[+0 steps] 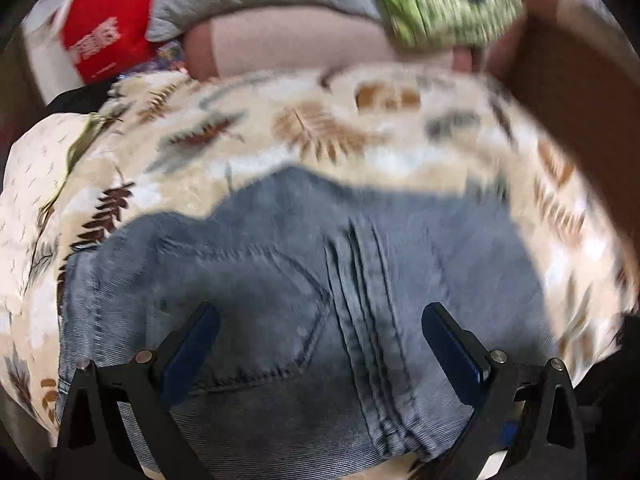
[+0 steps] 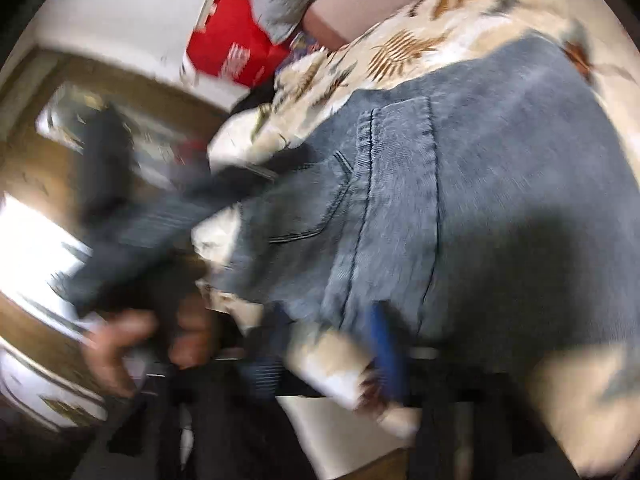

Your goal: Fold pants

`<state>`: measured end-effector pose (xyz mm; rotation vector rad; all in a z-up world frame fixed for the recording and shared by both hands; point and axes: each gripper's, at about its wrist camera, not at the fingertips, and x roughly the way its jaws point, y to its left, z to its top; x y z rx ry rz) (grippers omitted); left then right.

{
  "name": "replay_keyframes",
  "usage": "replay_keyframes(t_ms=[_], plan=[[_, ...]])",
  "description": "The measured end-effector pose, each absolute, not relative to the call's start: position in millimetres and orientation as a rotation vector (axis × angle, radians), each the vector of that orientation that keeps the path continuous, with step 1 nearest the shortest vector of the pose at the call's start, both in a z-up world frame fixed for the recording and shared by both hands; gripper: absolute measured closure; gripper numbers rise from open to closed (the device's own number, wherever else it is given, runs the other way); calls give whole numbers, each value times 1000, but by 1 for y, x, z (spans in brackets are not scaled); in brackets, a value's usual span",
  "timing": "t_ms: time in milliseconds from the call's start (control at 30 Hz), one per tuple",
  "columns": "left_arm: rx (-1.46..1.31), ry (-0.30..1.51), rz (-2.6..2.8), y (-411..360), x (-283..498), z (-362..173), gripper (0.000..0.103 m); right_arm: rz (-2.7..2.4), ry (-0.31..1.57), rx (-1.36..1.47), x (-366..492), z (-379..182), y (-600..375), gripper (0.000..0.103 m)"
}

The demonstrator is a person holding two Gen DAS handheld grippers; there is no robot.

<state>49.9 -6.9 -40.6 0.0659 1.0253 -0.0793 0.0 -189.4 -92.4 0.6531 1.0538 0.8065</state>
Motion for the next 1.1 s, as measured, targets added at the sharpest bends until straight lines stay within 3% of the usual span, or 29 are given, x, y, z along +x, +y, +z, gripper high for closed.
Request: replay_keyframes(t_ms=[300, 467, 500, 600, 767, 900, 967, 1033, 1100], plan=[[198, 1091, -93, -23, 36, -80, 1, 670, 911, 920, -2, -66, -297, 26], [205, 1057, -78, -25, 32, -66, 2, 635, 1064, 980, 32, -103, -286, 27], [169, 1024, -100, -25, 28, -56, 2, 555, 1134, 999, 35, -124, -286, 33], [135, 946, -167, -30, 17, -32, 2, 556, 1115, 1086, 33, -128, -293, 34], [214, 1104, -149, -41, 27, -84, 1, 549, 1112, 954, 40, -97, -281, 34], [192, 1087, -154, -36, 27, -83, 1, 617, 1055, 965, 65, -70, -275, 32], [183, 1086, -153, -35, 27, -84, 1, 586, 1084, 949, 83, -84, -273, 29], [185, 1079, -149, -36, 25, -85, 1, 522, 1191, 993, 98, -124, -276, 39], [182, 1071, -155, -35, 22, -84, 1, 526, 1193, 1057, 101, -121, -282, 40]])
